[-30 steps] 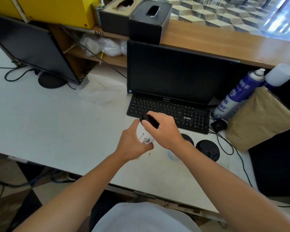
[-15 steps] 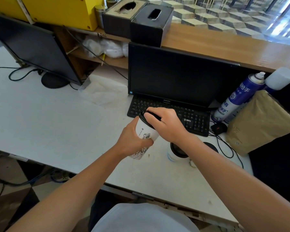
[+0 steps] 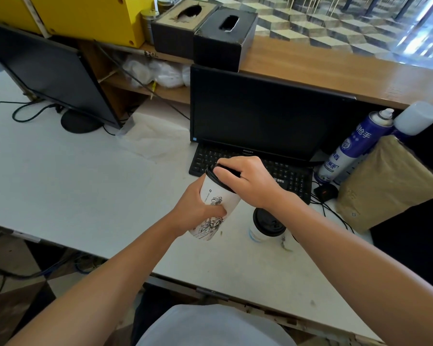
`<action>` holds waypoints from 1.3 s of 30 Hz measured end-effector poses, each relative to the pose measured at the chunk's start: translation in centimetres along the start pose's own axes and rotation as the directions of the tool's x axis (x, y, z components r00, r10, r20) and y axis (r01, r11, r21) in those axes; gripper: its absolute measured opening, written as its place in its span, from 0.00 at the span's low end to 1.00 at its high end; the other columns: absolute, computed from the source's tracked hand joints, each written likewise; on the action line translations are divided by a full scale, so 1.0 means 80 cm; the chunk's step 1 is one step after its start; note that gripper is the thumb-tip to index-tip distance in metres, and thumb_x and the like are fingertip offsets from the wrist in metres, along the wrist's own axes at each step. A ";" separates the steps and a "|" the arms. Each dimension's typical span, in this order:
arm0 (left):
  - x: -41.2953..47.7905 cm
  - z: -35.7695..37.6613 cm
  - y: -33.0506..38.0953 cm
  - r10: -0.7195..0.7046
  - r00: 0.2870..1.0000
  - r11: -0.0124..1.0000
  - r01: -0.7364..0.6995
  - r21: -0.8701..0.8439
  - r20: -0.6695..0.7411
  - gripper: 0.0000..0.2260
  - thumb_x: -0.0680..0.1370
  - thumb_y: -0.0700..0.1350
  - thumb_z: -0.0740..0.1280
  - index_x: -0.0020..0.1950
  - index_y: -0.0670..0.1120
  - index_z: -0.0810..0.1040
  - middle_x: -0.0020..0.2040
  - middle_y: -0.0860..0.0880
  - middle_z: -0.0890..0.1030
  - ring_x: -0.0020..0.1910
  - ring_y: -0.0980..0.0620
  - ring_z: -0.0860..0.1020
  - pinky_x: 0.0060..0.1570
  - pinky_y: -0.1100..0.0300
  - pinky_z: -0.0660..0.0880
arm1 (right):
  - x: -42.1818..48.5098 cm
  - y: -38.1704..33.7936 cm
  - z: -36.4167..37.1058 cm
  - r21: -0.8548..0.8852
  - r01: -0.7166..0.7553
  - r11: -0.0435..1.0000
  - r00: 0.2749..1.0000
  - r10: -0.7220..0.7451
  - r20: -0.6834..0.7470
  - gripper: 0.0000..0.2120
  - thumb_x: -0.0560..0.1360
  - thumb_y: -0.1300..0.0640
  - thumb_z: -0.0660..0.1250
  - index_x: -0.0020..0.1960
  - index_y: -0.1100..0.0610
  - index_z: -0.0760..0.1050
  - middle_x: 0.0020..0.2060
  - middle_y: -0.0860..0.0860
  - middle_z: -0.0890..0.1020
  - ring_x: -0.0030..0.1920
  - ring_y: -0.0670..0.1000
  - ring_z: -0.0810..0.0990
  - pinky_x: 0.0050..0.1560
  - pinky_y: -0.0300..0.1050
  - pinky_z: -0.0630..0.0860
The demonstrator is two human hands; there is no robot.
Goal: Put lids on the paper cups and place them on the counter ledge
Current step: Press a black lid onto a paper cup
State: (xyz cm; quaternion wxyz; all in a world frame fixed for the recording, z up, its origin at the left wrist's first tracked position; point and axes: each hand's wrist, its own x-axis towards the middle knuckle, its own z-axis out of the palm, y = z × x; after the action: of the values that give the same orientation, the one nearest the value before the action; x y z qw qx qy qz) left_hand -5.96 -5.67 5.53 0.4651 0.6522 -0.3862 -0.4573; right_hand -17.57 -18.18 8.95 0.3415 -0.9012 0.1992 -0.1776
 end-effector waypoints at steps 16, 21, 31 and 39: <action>0.003 -0.005 0.007 -0.005 1.000 0.999 0.006 -0.031 0.021 0.23 0.61 0.41 0.74 0.54 0.53 0.75 0.46 0.47 0.84 0.47 0.46 0.84 0.43 0.55 0.79 | 0.007 -0.011 -0.013 -0.033 0.080 0.996 0.997 -0.081 -0.016 0.21 0.82 0.47 0.58 0.38 0.60 0.75 0.30 0.52 0.75 0.34 0.52 0.73 0.38 0.53 0.71; 0.006 -0.007 0.007 -0.006 1.000 1.000 0.006 -0.014 0.015 0.26 0.60 0.42 0.74 0.57 0.51 0.74 0.49 0.44 0.83 0.50 0.42 0.83 0.46 0.50 0.81 | 0.011 -0.011 -0.019 -0.035 0.099 0.994 0.995 -0.099 -0.004 0.22 0.82 0.46 0.58 0.41 0.62 0.78 0.32 0.55 0.77 0.35 0.55 0.75 0.39 0.53 0.72; 0.015 -0.001 0.006 0.027 0.994 0.988 -0.010 0.154 -0.109 0.29 0.62 0.52 0.78 0.60 0.54 0.73 0.51 0.51 0.83 0.49 0.50 0.83 0.49 0.46 0.83 | 0.011 -0.011 -0.008 -0.072 -0.117 0.991 0.993 0.118 0.011 0.18 0.83 0.47 0.57 0.54 0.57 0.81 0.43 0.51 0.83 0.44 0.51 0.80 0.46 0.55 0.78; 0.015 0.004 0.003 0.018 0.987 0.971 0.021 0.238 -0.161 0.26 0.64 0.54 0.78 0.58 0.56 0.72 0.48 0.53 0.82 0.46 0.52 0.83 0.46 0.51 0.83 | 0.011 -0.015 -0.005 -0.080 -0.204 0.976 0.977 0.208 0.039 0.18 0.85 0.47 0.55 0.51 0.57 0.78 0.38 0.51 0.79 0.38 0.50 0.76 0.40 0.51 0.74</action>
State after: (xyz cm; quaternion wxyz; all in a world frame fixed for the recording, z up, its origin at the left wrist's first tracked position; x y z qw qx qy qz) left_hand -5.95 -6.94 5.45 0.4126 0.7387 -0.3990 -0.3535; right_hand -16.70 -17.98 10.24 0.3284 -0.8919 0.2901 -0.1122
